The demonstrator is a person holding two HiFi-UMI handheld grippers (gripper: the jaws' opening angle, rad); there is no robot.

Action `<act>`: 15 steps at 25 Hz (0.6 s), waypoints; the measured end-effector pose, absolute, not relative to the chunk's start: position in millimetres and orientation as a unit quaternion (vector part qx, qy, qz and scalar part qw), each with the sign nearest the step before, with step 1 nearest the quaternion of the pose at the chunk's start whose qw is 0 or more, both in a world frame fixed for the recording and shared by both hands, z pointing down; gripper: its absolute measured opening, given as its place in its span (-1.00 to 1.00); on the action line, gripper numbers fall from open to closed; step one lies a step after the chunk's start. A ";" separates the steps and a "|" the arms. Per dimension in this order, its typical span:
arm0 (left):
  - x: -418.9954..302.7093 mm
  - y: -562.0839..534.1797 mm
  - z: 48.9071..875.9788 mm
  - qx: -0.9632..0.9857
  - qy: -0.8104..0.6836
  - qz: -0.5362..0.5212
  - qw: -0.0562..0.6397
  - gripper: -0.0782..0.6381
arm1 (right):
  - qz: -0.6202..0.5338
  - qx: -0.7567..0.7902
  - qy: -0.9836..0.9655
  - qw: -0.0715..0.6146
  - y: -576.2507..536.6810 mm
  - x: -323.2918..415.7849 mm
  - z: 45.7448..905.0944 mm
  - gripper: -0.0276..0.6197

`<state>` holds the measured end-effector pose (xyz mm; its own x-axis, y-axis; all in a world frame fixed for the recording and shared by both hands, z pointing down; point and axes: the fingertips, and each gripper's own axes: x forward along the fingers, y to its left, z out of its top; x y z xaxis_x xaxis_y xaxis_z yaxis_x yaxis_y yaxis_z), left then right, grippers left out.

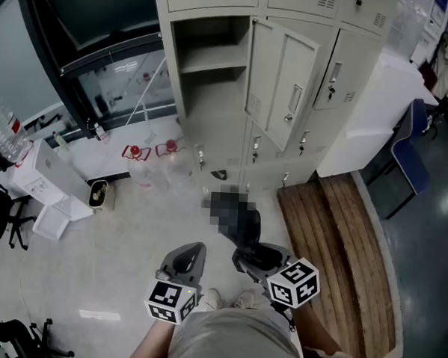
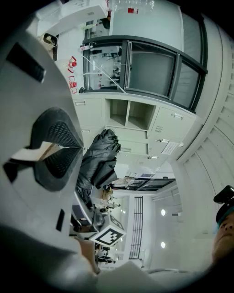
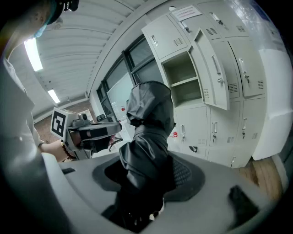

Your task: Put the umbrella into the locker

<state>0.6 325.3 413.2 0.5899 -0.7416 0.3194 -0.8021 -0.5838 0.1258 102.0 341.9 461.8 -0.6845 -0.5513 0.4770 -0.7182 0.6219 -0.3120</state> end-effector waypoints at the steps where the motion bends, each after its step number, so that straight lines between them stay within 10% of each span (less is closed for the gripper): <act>1: 0.5 325.9 412.8 0.882 -0.437 0.117 0.130 -0.73 | 0.245 0.359 -0.884 0.171 342.5 102.1 461.7 -0.19; 15: 3.1 328.0 413.2 0.878 -0.444 0.119 0.132 -0.73 | 0.251 0.360 -0.882 0.174 347.9 109.8 461.8 -0.20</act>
